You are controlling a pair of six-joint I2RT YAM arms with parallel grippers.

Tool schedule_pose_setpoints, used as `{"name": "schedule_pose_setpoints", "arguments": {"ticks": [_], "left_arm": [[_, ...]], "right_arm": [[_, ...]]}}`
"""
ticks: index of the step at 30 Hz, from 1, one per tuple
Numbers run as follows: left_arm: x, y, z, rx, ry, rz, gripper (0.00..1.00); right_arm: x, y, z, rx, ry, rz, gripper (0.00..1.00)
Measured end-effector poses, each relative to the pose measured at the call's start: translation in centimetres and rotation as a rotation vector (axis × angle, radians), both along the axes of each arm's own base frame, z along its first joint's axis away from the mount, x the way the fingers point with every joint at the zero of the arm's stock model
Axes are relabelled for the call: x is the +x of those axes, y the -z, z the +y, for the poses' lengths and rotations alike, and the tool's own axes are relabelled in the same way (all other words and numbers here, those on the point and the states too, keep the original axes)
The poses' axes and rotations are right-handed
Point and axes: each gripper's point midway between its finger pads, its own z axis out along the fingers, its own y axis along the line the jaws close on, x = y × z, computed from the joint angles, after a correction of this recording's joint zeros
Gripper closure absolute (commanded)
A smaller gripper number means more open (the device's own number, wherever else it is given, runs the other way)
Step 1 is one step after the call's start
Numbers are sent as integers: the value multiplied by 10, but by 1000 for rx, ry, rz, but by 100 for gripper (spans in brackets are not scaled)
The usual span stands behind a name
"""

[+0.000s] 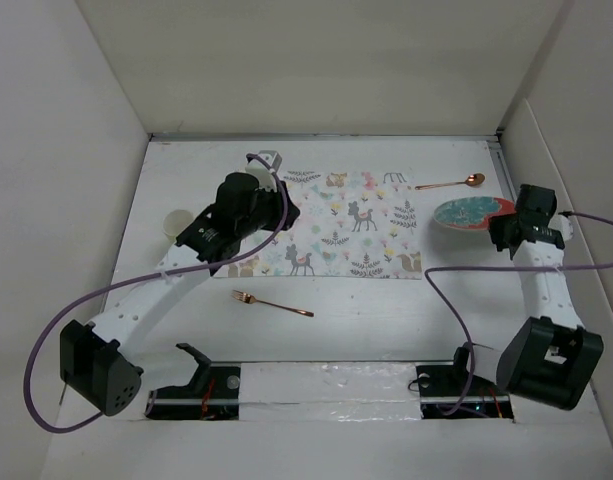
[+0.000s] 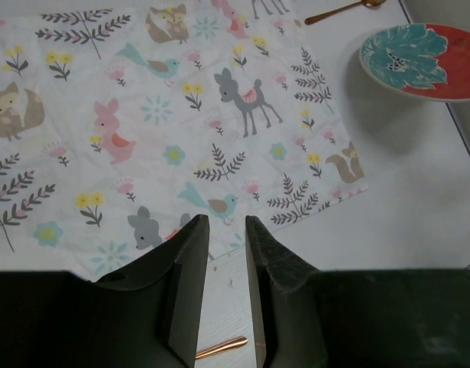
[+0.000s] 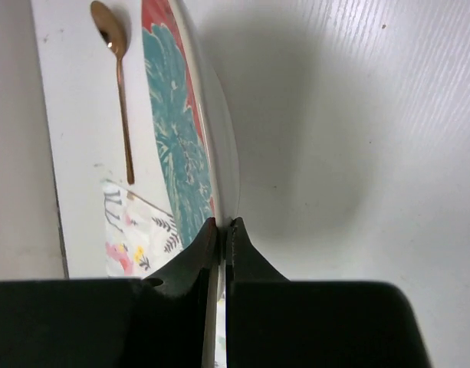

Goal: Set the dinner table for one person

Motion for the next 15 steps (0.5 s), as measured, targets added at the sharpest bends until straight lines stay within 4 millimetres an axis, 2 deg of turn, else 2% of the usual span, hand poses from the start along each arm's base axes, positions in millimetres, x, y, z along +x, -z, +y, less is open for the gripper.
{"name": "schedule_pose_setpoints", "arguments": {"ticks": [8, 12, 15], "left_arm": [[9, -20, 2, 18, -20, -41, 78], [16, -27, 6, 45, -46, -50, 78], [22, -38, 8, 56, -70, -67, 78]], "right_arm": [[-22, -18, 38, -13, -219, -112, 100], [-9, -33, 70, 24, -356, -196, 100], [11, -45, 110, 67, -494, -278, 100]]}}
